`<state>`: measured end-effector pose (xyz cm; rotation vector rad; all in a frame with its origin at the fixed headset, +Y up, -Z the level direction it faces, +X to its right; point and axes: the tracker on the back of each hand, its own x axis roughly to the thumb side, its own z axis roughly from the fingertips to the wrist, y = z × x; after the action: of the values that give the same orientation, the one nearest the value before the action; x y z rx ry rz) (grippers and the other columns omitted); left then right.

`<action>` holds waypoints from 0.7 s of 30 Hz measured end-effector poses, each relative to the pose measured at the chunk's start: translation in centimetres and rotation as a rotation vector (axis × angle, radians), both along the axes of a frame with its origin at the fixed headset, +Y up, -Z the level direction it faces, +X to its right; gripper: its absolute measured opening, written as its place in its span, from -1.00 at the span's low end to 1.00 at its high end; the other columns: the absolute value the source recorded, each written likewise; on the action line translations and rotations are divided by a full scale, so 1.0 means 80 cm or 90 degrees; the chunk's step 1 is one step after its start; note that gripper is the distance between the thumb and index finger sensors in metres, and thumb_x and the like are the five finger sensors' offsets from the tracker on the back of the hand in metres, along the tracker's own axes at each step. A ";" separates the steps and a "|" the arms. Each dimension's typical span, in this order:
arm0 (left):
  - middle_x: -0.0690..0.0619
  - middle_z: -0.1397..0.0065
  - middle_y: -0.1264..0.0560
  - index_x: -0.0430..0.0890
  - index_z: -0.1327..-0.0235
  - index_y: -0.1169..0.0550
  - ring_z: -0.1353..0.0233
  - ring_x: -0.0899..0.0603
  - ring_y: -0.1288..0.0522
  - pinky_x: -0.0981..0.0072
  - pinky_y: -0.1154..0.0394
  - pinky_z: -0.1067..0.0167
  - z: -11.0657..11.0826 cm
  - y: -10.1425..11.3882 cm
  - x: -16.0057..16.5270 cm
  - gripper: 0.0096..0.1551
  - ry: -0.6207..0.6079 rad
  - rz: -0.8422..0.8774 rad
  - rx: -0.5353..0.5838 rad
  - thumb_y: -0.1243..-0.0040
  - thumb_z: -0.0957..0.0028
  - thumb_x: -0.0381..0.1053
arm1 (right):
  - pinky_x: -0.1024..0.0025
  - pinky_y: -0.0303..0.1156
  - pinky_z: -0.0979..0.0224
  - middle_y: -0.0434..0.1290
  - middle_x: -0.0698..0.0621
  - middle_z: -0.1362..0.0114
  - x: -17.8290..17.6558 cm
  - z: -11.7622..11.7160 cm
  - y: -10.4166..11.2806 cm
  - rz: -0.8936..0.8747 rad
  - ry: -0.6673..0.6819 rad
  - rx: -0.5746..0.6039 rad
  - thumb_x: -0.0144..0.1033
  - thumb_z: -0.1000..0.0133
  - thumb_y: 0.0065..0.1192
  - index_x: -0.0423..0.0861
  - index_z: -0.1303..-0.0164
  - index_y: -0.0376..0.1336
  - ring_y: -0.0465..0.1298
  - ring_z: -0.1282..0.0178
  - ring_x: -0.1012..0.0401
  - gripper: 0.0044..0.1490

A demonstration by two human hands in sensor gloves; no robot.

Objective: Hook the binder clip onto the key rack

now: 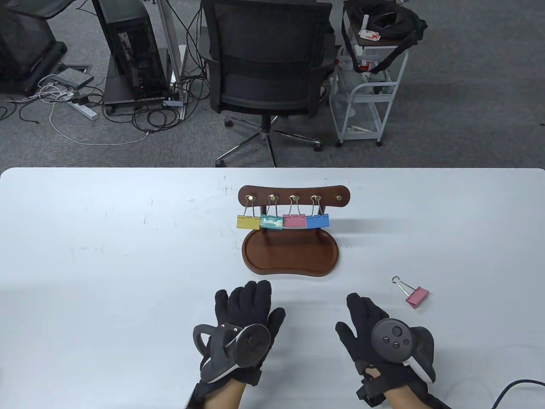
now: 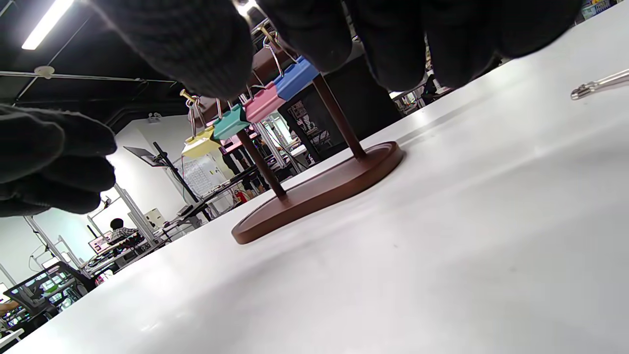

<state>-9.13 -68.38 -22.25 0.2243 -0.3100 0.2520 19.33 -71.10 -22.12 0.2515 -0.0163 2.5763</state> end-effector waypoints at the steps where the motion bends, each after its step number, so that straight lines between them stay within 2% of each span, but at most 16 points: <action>1: -0.37 -0.54 -0.48 -0.32 -0.60 -0.45 -0.44 -0.54 -0.50 -0.65 -0.15 -0.38 0.000 -0.001 0.000 -0.16 -0.003 -0.002 -0.004 -0.21 -0.23 0.21 | -0.46 0.17 -0.39 0.17 -0.56 -0.63 0.001 -0.001 0.001 0.001 -0.002 0.004 -0.01 -0.24 0.22 -0.36 -0.72 0.04 0.22 -0.48 -0.51 0.00; 8: -0.37 -0.54 -0.49 -0.32 -0.60 -0.46 -0.44 -0.54 -0.50 -0.65 -0.15 -0.38 0.001 -0.004 0.006 -0.16 -0.024 -0.007 -0.014 -0.21 -0.23 0.21 | -0.48 0.14 -0.40 0.10 -0.57 -0.68 0.015 -0.014 0.012 0.022 -0.010 0.024 0.02 -0.23 0.25 -0.35 -0.73 0.02 0.17 -0.52 -0.53 0.04; 21: -0.36 -0.52 -0.51 -0.31 -0.58 -0.47 -0.42 -0.53 -0.52 -0.65 -0.15 -0.38 0.004 -0.001 -0.002 -0.17 -0.024 0.005 -0.023 -0.21 -0.22 0.21 | -0.50 0.07 -0.44 0.06 -0.56 -0.71 0.061 -0.074 0.044 0.056 -0.084 0.009 0.07 -0.21 0.27 -0.32 -0.76 -0.01 0.10 -0.57 -0.54 0.10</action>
<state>-9.29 -68.49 -21.97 0.1847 -0.3415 0.2697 24.22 -67.61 -28.02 0.0882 -0.0734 2.6769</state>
